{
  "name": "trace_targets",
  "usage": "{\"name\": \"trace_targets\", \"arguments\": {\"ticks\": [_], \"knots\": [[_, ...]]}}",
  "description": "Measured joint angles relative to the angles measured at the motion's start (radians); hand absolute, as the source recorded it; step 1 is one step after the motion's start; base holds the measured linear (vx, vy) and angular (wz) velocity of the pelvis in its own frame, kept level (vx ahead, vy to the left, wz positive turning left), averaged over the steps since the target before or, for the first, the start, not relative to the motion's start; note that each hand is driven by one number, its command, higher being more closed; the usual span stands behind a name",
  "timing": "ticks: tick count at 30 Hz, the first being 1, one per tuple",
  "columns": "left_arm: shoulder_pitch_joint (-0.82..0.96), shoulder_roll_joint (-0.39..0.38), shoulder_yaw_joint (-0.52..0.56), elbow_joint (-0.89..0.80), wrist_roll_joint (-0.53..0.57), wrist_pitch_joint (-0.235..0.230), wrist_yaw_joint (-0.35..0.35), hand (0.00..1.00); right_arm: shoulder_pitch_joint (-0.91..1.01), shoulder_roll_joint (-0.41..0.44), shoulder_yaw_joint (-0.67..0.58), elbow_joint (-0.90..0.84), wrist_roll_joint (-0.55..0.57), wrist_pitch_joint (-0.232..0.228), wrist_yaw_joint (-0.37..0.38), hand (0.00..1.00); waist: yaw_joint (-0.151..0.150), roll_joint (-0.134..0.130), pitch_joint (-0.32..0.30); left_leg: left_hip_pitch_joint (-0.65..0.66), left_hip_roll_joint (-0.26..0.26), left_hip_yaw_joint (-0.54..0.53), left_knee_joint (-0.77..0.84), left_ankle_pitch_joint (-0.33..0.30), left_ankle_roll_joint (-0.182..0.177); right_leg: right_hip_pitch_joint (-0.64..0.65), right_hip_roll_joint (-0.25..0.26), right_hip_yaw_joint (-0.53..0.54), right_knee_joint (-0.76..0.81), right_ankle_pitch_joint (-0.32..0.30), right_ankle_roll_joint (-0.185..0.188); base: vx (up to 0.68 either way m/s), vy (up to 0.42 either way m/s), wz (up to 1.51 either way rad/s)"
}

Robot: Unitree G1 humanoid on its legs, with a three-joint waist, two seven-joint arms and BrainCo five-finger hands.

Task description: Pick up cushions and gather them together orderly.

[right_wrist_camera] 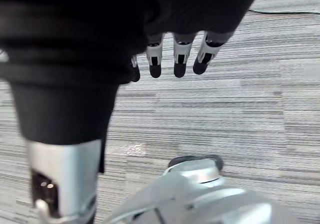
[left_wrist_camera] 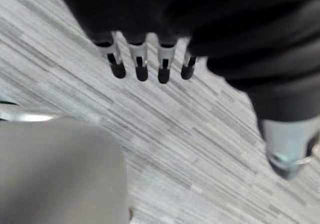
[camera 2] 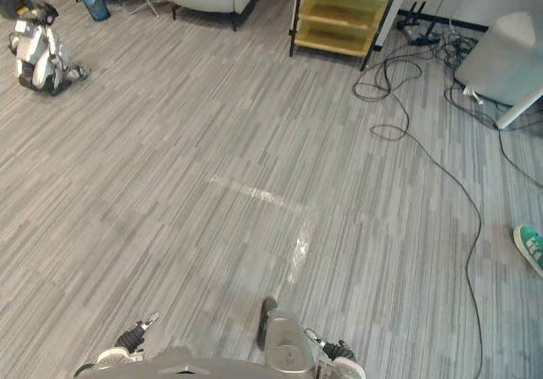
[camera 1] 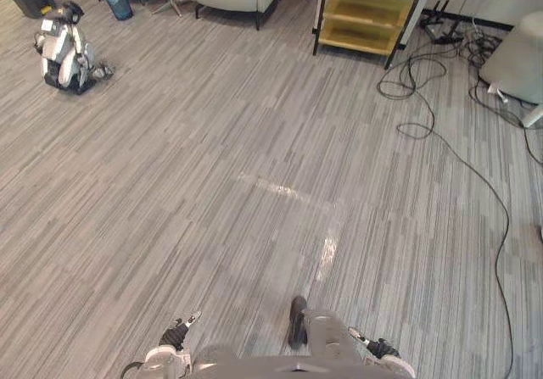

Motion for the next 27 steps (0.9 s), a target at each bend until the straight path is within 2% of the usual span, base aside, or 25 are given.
{"name": "trace_targets", "arguments": {"ticks": [1,3,5,6,7,8,9,10,11,13,14,16,17,18,19,20,21,23,24,25,27], "knots": [[0.003,-0.001,-0.001,-0.017,0.0,0.0,0.0,0.0,0.001,-0.003,0.0,0.001,0.003,0.0,-0.001,0.0,0.006,0.005,-0.003,-0.063,-0.001,0.046,0.006,-0.045,0.027,0.066,-0.004,0.002,-0.043,-0.007,0.009,0.4,-0.031,0.03],[0.01,-0.001,-0.004,-0.026,-0.001,-0.004,0.001,0.0,0.005,-0.009,0.0,0.001,0.003,0.0,-0.001,0.0,0.015,0.004,-0.003,-0.133,-0.014,0.086,-0.068,-0.085,0.036,0.118,-0.017,0.003,-0.077,-0.014,0.023,0.36,0.054,-0.08],[0.01,0.003,-0.004,-0.025,-0.002,-0.004,0.002,0.0,0.0,-0.008,-0.007,0.0,0.003,-0.001,-0.002,0.0,0.029,-0.004,0.001,-0.219,-0.067,0.084,-0.331,-0.096,0.03,0.169,-0.054,0.019,-0.095,-0.04,0.063,0.4,0.152,-0.2],[0.012,0.004,-0.005,-0.025,-0.002,-0.004,0.003,0.0,0.001,-0.007,-0.007,0.0,0.003,-0.001,-0.002,0.0,0.034,-0.007,0.001,-0.226,-0.093,0.069,-0.45,-0.07,0.021,0.182,-0.069,0.026,-0.096,-0.052,0.083,0.37,0.209,-0.23],[0.014,0.001,-0.009,-0.024,-0.002,-0.004,0.005,0.0,0.002,-0.012,-0.005,0.0,0.003,0.0,-0.002,0.0,0.041,-0.005,0.0,-0.219,-0.132,0.025,-0.647,0.07,0.014,0.204,-0.09,0.05,-0.096,-0.077,0.12,0.31,0.196,-0.38],[0.026,-0.006,-0.011,-0.021,-0.002,-0.004,0.005,0.0,0.005,-0.015,-0.003,0.0,0.003,0.0,-0.002,0.0,0.052,-0.007,-0.001,-0.192,-0.146,0.028,-0.692,0.158,0.016,0.217,-0.098,0.073,-0.102,-0.082,0.133,0.32,0.208,-0.43],[0.04,-0.001,-0.007,-0.021,-0.007,-0.004,0.004,0.0,0.006,-0.011,0.001,0.0,0.003,-0.001,-0.002,0.0,0.056,-0.015,-0.006,-0.17,-0.17,0.041,-0.717,0.155,0.048,0.234,-0.109,0.085,-0.119,-0.082,0.136,0.46,0.191,-0.2],[0.033,0.01,-0.01,-0.021,-0.007,-0.005,0.005,0.0,0.001,0.0,0.009,-0.001,0.003,-0.001,-0.002,0.0,0.05,-0.035,-0.018,-0.162,-0.186,0.062,-0.716,0.151,0.065,0.25,-0.114,0.103,-0.166,-0.061,0.122,0.51,0.184,-0.12],[0.027,0.017,-0.01,-0.023,-0.011,-0.01,0.004,0.0,-0.007,0.006,0.012,0.001,0.003,-0.001,-0.002,0.0,0.062,-0.049,-0.016,-0.183,-0.187,0.069,-0.655,0.115,0.08,0.266,-0.111,0.107,-0.202,-0.024,0.116,0.49,0.159,-0.07],[0.023,0.026,-0.01,-0.015,-0.012,-0.008,0.002,0.0,-0.017,0.015,0.019,0.001,0.002,-0.003,-0.001,0.0,0.064,-0.06,-0.017,-0.192,-0.186,0.074,-0.603,0.089,0.089,0.286,-0.114,0.128,-0.225,-0.004,0.117,0.28,0.11,-0.17],[0.025,0.033,-0.01,-0.01,-0.012,-0.008,0.001,0.0,-0.023,0.025,0.019,0.001,0.002,-0.004,0.0,0.0,0.063,-0.072,-0.025,-0.191,-0.193,0.078,-0.57,0.064,0.104,0.294,-0.125,0.14,-0.22,0.0,0.12,0.33,0.145,-0.29],[0.027,0.034,-0.011,-0.003,-0.012,-0.008,0.0,0.0,-0.029,0.029,0.018,0.001,0.0,-0.004,0.002,0.0,0.075,-0.069,-0.044,-0.173,-0.201,0.081,-0.556,0.009,0.11,0.27,-0.14,0.183,-0.165,-0.009,0.134,0.29,0.143,-0.49],[0.028,0.029,-0.013,0.001,-0.012,-0.008,-0.001,0.0,-0.032,0.027,0.018,0.001,-0.002,-0.004,0.003,0.0,0.082,-0.06,-0.05,-0.142,-0.204,0.083,-0.591,-0.035,0.12,0.222,-0.144,0.207,-0.069,-0.033,0.171,0.17,0.132,-0.64],[0.021,0.03,-0.024,0.012,-0.012,-0.006,-0.002,0.0,-0.034,0.03,0.018,-0.001,-0.002,-0.004,0.007,0.0,0.087,-0.065,-0.049,-0.108,-0.217,0.107,-0.621,-0.041,0.123,0.151,-0.163,0.235,0.096,-0.06,0.196,0.19,0.145,-0.67],[0.023,0.038,-0.049,0.016,-0.01,-0.003,-0.002,0.0,-0.034,0.033,0.003,-0.009,0.001,-0.006,0.008,0.0,0.081,-0.068,-0.051,-0.062,-0.229,0.134,-0.648,-0.043,0.133,0.063,-0.184,0.249,0.303,-0.054,0.198,0.15,0.097,-0.44],[0.026,0.041,-0.053,0.016,-0.009,-0.003,-0.002,0.0,-0.034,0.032,0.002,-0.01,0.001,-0.008,0.008,0.0,0.074,-0.073,-0.053,-0.04,-0.236,0.139,-0.658,-0.046,0.136,0.033,-0.191,0.249,0.384,-0.048,0.208,0.17,0.07,-0.16],[0.033,0.052,-0.072,0.016,-0.004,-0.002,-0.002,0.0,-0.034,0.032,0.001,-0.008,0.0,-0.008,0.008,0.0,0.059,-0.079,-0.058,-0.009,-0.247,0.142,-0.677,-0.049,0.141,-0.003,-0.203,0.226,0.495,-0.048,0.208,0.13,0.041,0.01],[0.037,0.059,-0.085,0.017,0.0,-0.001,-0.001,0.0,-0.033,0.03,0.004,0.0,-0.001,-0.007,0.007,0.0,0.052,-0.083,-0.064,0.074,-0.254,0.14,-0.74,-0.049,0.142,-0.042,-0.208,0.11,0.574,-0.097,0.172,0.2,0.004,-0.02],[0.036,0.059,-0.087,0.018,0.001,0.0,0.001,0.0,-0.033,0.023,0.011,0.001,-0.012,-0.007,0.007,0.0,0.044,-0.079,-0.064,0.113,-0.241,0.139,-0.772,-0.047,0.138,-0.072,-0.199,0.006,0.544,-0.16,0.143,0.29,-0.066,-0.04],[0.037,0.058,-0.087,0.018,0.001,0.001,0.001,0.0,-0.033,0.019,0.019,0.0,-0.019,-0.007,0.008,0.0,0.037,-0.075,-0.062,0.124,-0.23,0.137,-0.783,-0.044,0.134,-0.092,-0.186,-0.026,0.506,-0.184,0.13,0.3,-0.145,0.0],[0.036,0.051,-0.091,0.019,0.001,0.001,0.001,0.0,-0.034,0.008,0.028,-0.003,-0.02,-0.007,0.007,0.0,0.024,-0.056,-0.051,0.14,-0.187,0.132,-0.798,-0.04,0.127,-0.136,-0.137,-0.063,0.361,-0.186,0.106,0.22,-0.156,0.05]]}}
